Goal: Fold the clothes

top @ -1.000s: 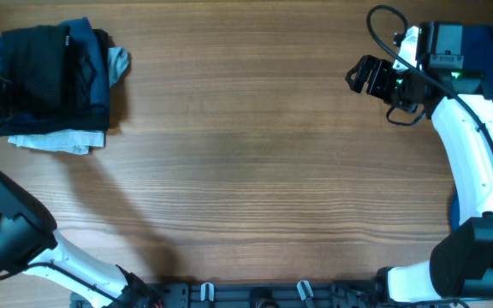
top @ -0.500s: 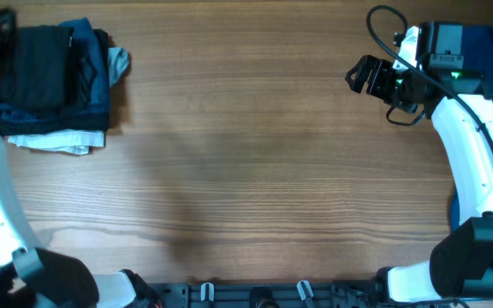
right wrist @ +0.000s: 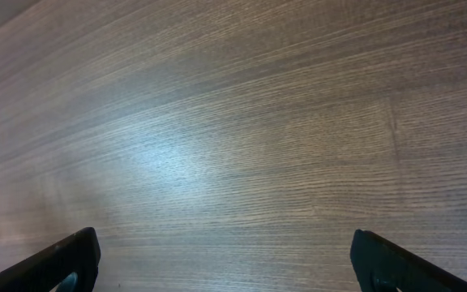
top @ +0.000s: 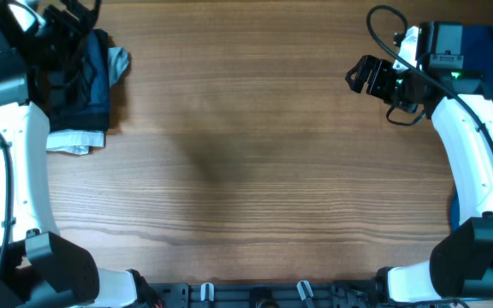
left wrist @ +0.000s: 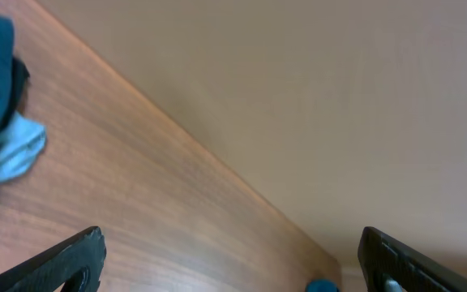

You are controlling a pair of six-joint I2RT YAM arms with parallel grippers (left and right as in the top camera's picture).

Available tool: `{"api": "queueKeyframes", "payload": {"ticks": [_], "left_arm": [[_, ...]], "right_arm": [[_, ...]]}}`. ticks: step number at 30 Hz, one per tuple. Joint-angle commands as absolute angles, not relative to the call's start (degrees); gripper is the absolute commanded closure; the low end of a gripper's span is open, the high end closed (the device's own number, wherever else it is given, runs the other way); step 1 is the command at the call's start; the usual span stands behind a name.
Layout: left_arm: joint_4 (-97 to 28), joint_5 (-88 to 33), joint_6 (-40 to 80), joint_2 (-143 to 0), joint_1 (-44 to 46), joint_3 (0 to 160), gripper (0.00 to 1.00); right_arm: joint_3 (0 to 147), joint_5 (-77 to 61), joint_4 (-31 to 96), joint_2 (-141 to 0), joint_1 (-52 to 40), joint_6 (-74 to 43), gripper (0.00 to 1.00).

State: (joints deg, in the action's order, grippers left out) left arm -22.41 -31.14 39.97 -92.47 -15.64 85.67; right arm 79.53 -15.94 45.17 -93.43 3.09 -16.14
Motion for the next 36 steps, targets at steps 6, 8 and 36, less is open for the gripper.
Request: {"api": "queueKeyframes", "payload": {"ticks": [6,8,36], "left_arm": [[-24.3,-30.3,39.9,-92.7,-15.6,85.5,0.0],[-24.3,-30.3,39.9,-92.7,-15.6,85.5,0.0],[-24.3,-30.3,39.9,-92.7,-15.6,85.5,0.0]], "right_arm": [[79.8,-14.8,45.0,-94.1,3.0,-15.0,0.0],[79.8,-14.8,45.0,-94.1,3.0,-15.0,0.0],[79.8,-14.8,45.0,-93.1,2.6,-15.0,0.0]]}}
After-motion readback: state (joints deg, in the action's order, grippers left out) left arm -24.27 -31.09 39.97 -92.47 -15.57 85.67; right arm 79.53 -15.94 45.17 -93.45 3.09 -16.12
